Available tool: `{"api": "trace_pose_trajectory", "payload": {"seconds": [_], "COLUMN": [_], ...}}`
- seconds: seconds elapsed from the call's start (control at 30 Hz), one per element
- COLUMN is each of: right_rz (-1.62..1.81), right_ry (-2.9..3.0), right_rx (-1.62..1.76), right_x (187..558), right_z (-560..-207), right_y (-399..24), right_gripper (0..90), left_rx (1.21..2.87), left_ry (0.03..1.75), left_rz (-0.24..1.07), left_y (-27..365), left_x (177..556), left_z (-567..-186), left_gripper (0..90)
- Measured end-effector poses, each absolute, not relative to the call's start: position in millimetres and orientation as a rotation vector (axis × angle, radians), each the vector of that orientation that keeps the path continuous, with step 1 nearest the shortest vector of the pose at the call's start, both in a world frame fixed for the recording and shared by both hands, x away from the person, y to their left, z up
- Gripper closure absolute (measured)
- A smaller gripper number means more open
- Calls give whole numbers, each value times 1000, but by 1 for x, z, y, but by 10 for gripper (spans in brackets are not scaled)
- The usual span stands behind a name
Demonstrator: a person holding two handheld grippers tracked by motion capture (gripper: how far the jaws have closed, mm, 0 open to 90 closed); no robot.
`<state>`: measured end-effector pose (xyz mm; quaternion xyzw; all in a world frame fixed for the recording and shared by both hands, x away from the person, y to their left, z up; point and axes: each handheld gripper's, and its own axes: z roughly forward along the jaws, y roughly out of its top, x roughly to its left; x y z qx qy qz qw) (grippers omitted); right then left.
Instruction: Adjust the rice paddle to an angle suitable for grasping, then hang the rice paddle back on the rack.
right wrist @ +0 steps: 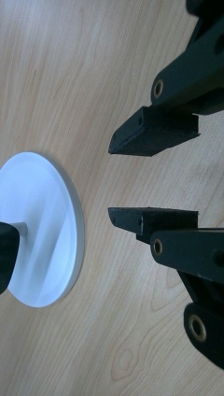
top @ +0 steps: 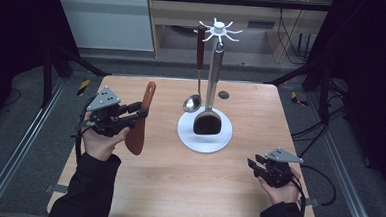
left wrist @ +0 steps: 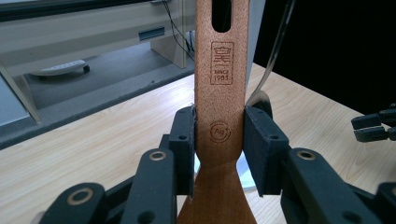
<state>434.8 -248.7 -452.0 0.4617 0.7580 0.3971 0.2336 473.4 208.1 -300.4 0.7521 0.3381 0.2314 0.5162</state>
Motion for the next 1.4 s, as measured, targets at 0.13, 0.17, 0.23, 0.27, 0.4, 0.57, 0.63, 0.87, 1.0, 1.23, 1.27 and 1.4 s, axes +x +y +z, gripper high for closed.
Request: {"api": "trace_pose_trajectory", "payload": {"seconds": [0.13,0.17,0.23,0.27,0.4,0.57,0.63,0.87,1.0,1.23,1.27,1.4], "right_rz": [1091,1089,1087,1085,1082,1084,1081,1083,1082,1082,1082,1091], "right_ry": [2076,2075,2074,2073,2075,2072,2075,2074,2070,2071,2069,2070], "right_rx": [1269,1269,1266,1266,1262,1261,1262,1258,1259,1258,1260,1257], "right_x": [436,436,436,436,436,436,436,436,436,436,435,436], "right_z": [-452,-452,-451,-451,-451,-451,-451,-451,-450,-451,-450,-452], "right_y": [-250,-250,-250,-249,-248,-248,-248,-248,-248,-248,-248,-250], "right_gripper": [631,630,629,628,625,624,624,623,622,621,621,622], "left_rx": [1786,1775,1763,1764,1744,1722,1709,1688,1682,1676,1673,1662], "left_ry": [795,792,783,778,766,751,748,713,692,664,662,652], "left_rz": [564,559,561,564,571,575,576,575,574,575,574,568], "left_y": [205,205,204,204,203,200,198,186,177,164,162,154], "left_x": [473,473,472,472,471,470,470,471,472,475,476,480], "left_z": [-295,-293,-290,-289,-282,-277,-274,-262,-256,-248,-247,-244], "left_gripper": [659,659,659,659,659,658,658,658,658,658,658,658]}}
